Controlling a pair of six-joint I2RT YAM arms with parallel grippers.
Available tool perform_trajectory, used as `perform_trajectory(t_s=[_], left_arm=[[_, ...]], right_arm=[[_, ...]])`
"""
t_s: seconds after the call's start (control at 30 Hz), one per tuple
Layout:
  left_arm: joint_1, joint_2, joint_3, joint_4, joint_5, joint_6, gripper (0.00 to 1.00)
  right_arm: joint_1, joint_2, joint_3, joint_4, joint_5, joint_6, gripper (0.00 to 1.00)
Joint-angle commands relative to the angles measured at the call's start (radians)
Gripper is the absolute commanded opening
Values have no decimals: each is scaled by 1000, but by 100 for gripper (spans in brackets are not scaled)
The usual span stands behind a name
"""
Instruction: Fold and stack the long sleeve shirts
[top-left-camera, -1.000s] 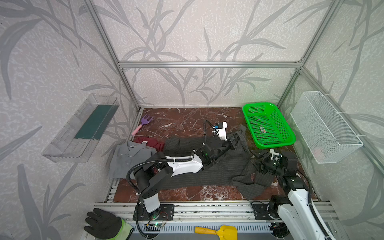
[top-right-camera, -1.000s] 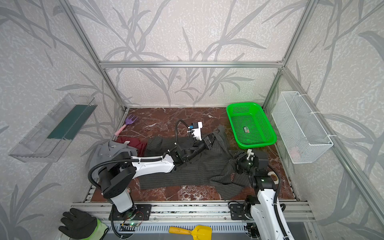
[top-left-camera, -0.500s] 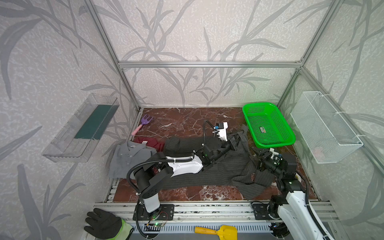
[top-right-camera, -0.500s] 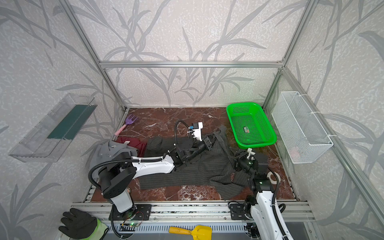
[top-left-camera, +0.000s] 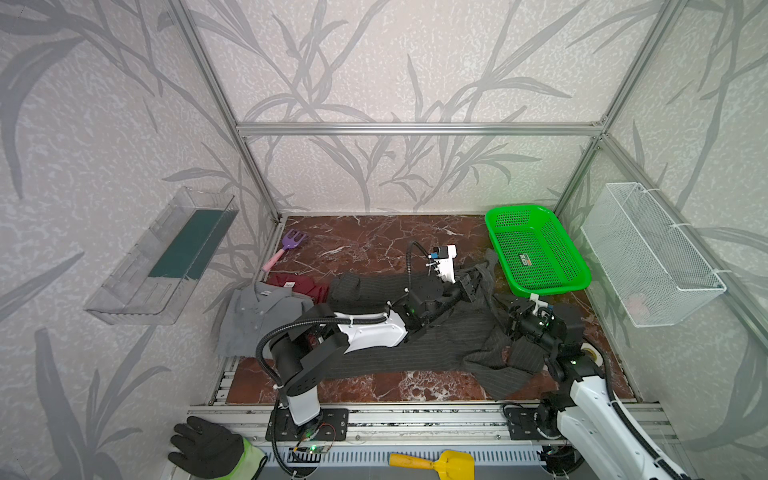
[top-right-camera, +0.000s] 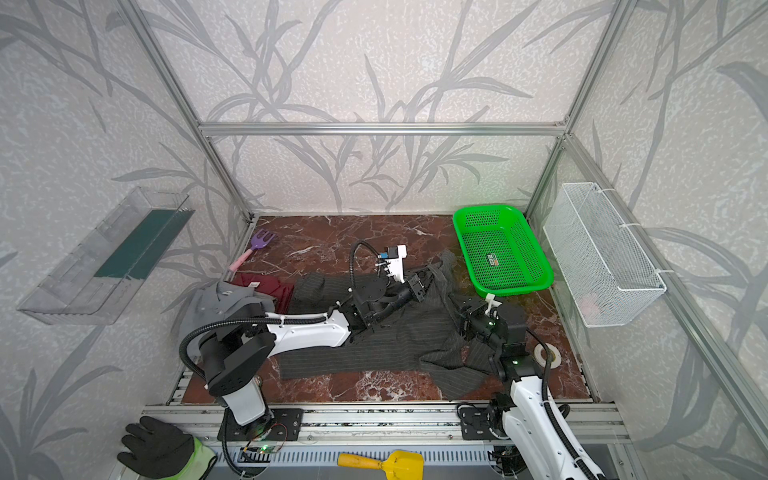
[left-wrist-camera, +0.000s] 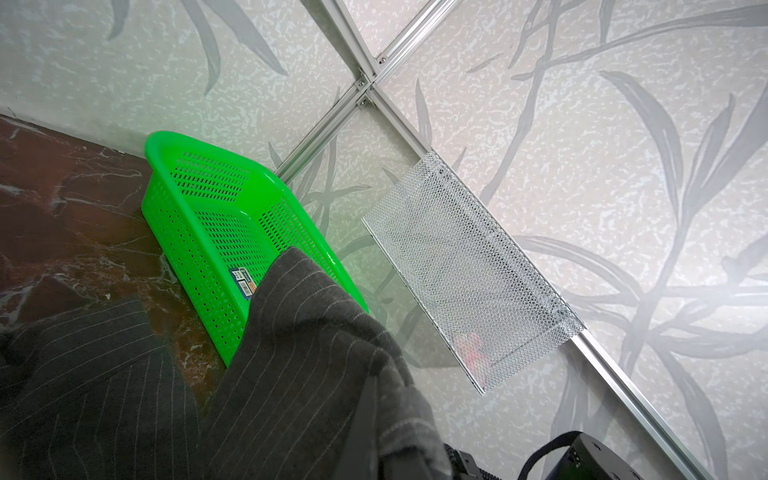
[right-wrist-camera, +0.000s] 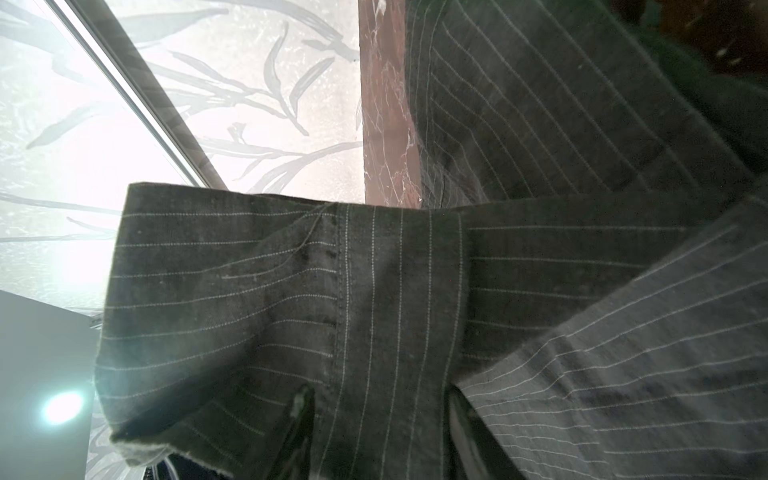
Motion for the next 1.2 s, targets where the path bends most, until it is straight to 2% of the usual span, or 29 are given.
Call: perform_trajectory(t_s=[0.0, 0.17, 0.27, 0.33, 0.67, 0.87, 1.0, 1.1, 1.17], left_arm=[[-5, 5, 11, 46, 4, 6, 0], [-5, 5, 9, 59, 8, 5, 0], [-5, 1, 3, 60, 11, 9, 0], [-5, -2, 2, 64, 13, 10, 0], [-13, 9, -4, 82, 30, 14, 0], [-22, 7, -32, 96, 43, 40, 0], [-28, 3, -63, 113, 47, 66, 0], [-32, 9, -81, 127, 60, 77, 0], [-38, 14, -94, 144, 59, 86, 13]], right_arm=[[24, -24, -6, -11, 59, 7, 47], [36, -8, -2, -3, 85, 1, 37], [43, -8, 0, -10, 101, -6, 34], [42, -5, -1, -1, 111, -13, 26], [42, -6, 6, 39, 140, -30, 0], [34, -86, 69, -110, 207, -102, 0], [3, -165, 185, -312, 263, -227, 0], [-4, -188, 251, -371, 288, -290, 0], [-5, -180, 294, -410, 288, -326, 0]])
